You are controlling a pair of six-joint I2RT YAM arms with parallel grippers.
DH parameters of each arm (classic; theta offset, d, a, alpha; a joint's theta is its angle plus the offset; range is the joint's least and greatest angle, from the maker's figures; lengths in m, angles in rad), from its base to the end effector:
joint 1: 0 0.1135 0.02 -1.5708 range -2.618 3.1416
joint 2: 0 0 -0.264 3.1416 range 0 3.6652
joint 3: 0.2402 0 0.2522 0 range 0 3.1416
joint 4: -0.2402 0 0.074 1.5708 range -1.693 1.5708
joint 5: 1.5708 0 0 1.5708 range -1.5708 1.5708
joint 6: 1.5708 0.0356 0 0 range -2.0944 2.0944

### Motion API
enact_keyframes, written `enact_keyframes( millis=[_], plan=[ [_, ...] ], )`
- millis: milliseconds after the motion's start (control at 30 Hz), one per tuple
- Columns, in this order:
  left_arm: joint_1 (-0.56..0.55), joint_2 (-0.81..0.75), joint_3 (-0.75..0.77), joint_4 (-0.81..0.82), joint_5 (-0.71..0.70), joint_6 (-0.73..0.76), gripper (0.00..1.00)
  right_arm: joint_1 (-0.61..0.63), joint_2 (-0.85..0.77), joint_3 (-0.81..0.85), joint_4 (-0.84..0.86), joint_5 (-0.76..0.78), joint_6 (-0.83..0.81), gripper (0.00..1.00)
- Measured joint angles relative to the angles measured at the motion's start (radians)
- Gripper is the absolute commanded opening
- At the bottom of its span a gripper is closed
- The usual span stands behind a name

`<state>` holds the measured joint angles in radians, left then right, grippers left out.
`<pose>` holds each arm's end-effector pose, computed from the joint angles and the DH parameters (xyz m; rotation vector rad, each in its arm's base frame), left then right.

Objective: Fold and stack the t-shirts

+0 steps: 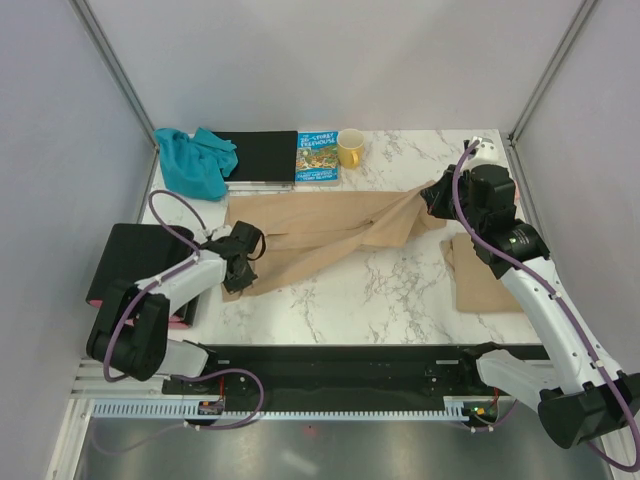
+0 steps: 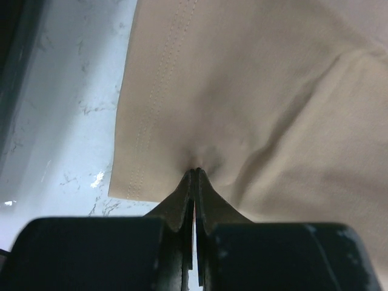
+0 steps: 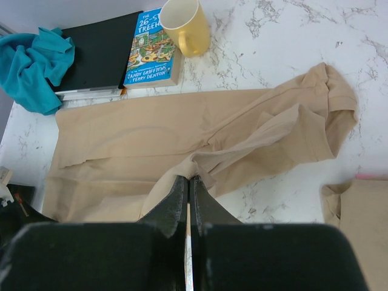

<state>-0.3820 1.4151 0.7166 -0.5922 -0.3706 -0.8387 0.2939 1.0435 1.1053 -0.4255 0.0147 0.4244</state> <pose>0.2227 -0.0756 0.1597 -0.6797 2.6099 0.1963 0.2206 0.0662 0.3777 0.1379 1.9577 0.4620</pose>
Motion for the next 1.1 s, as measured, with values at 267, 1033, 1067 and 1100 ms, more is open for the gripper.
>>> enact_keyframes(
  millis=[267, 1033, 1067, 1100],
  plan=[
    [0.0, -0.189, -0.016, -0.014, -0.014, 0.007, 0.02, -0.004, 0.0, 0.0, 0.0, -0.002, 0.006, 0.0],
    [0.0, -0.145, 0.251, -0.102, -0.184, 0.109, 0.02, -0.005, -0.02, -0.093, 0.037, 0.116, 0.018, 0.0],
    [0.0, -0.148, 0.253, -0.107, -0.189, 0.11, 0.02, -0.005, -0.032, -0.1, 0.026, 0.122, 0.023, 0.0],
    [0.0, -0.153, 0.254, -0.112, -0.194, 0.112, 0.02, -0.005, -0.051, -0.111, 0.007, 0.128, 0.031, 0.0]
  ],
)
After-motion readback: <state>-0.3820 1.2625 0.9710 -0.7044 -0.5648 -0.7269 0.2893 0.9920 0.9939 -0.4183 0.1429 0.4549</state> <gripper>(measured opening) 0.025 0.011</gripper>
